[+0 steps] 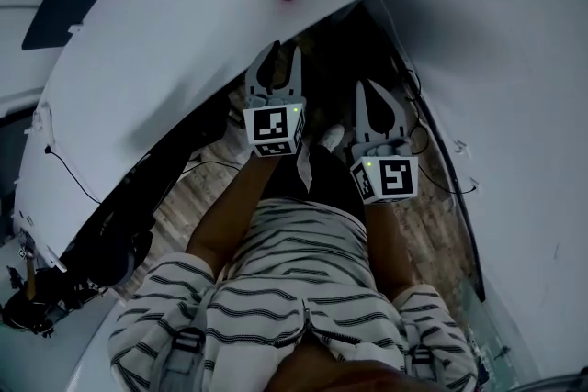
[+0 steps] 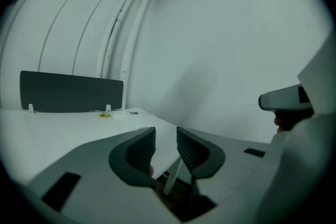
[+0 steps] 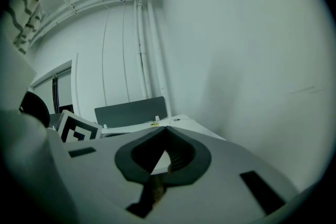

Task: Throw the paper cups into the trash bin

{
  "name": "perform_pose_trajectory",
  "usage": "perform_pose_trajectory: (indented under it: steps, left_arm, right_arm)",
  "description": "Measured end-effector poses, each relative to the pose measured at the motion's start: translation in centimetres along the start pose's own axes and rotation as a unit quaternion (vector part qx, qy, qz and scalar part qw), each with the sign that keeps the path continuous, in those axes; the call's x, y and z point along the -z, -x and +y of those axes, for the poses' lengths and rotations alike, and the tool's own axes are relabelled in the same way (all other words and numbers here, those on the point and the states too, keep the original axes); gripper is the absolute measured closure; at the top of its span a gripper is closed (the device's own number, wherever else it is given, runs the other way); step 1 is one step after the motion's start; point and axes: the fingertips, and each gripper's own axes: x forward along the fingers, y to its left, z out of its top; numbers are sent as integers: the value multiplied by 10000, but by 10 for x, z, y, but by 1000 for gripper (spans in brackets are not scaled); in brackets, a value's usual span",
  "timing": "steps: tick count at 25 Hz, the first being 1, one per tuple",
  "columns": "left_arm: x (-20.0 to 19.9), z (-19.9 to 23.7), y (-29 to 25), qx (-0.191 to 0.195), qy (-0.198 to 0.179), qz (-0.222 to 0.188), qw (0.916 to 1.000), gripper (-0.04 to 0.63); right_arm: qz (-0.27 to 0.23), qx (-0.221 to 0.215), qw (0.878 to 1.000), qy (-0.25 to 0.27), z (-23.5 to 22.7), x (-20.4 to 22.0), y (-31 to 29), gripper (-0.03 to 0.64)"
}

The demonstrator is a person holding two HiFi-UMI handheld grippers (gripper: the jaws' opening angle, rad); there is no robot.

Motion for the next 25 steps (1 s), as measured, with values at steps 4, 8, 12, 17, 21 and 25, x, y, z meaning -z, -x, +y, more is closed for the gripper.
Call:
perform_pose_trajectory:
  steps: [4,8,12,17,21,25]
  left_arm:
    - [15,8,-9,-35,-50,86,9999,446]
    - [22,16,-24,-69,-151,57,9998,428]
    - [34,19,-38,-33,-196,60,9998,385]
    - [54,32,-57,-125,-118,185,9997,351]
    - [59,41,-77,-185,-91,200,9996,327]
    - [70,48,-95,-207,-131,317,9992,313]
  right_arm:
    - [92,29,9999,-76,2,11,-2,606]
    - [167,20,9998,-46,2,21,-7,606]
    - [292,112,9995,-95,1,35,-4,606]
    - [443,107,9989,-62,6,51,-4,606]
    - [471,144,9988,-43,3,55,-6,606]
    - [509,209,9985,-77,-1,60,-8,606]
